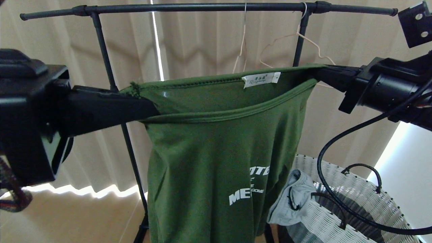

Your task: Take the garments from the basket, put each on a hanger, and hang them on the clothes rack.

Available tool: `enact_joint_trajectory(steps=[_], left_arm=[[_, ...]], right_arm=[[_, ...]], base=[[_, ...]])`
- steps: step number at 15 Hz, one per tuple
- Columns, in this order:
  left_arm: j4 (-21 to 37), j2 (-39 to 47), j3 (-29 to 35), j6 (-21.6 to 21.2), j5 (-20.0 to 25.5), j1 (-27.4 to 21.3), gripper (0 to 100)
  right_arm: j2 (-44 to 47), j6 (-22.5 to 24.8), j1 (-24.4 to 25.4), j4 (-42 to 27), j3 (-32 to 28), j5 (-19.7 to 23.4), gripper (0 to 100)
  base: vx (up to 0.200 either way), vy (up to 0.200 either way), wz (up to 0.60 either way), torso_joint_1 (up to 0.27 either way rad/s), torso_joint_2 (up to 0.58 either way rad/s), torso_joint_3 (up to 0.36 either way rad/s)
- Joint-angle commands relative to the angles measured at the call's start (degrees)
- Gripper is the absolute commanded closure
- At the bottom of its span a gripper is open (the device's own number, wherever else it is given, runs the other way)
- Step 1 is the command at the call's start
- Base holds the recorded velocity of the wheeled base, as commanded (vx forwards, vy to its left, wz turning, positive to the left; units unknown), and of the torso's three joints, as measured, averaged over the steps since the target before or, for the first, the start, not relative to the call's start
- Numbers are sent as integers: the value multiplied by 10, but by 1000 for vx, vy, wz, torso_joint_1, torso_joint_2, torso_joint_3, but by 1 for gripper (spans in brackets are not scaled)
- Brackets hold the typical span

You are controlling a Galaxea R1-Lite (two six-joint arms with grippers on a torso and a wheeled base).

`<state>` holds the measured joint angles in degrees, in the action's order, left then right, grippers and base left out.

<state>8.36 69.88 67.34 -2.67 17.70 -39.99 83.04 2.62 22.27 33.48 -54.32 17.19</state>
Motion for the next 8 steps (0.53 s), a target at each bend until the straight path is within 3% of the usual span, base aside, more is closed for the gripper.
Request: enact_joint_trajectory(steps=[1, 2, 3, 5, 8], left_arm=[[-19, 23, 1, 0, -74, 3, 100], [-45, 43, 1, -6, -155, 3, 100], [-73, 55, -1, -14, -192, 1, 100], [-112, 67, -5, -47, -200, 3, 100], [-120, 68, -55, -59, -201, -1, 100]], right_arm=[[3, 0, 0, -1, 2, -6, 100], [-5, 1, -2, -3, 1, -16, 100], [-10, 1, -2, -3, -1, -21, 100], [-25, 1, -4, -6, 4, -21, 100], [-40, 1, -4, -11, 45, -23, 100]], base=[[0, 0, 0, 0, 0, 0], [0, 0, 0, 0, 0, 0], [0, 0, 0, 0, 0, 0], [0, 0, 0, 0, 0, 0], [0, 0, 0, 0, 0, 0]])
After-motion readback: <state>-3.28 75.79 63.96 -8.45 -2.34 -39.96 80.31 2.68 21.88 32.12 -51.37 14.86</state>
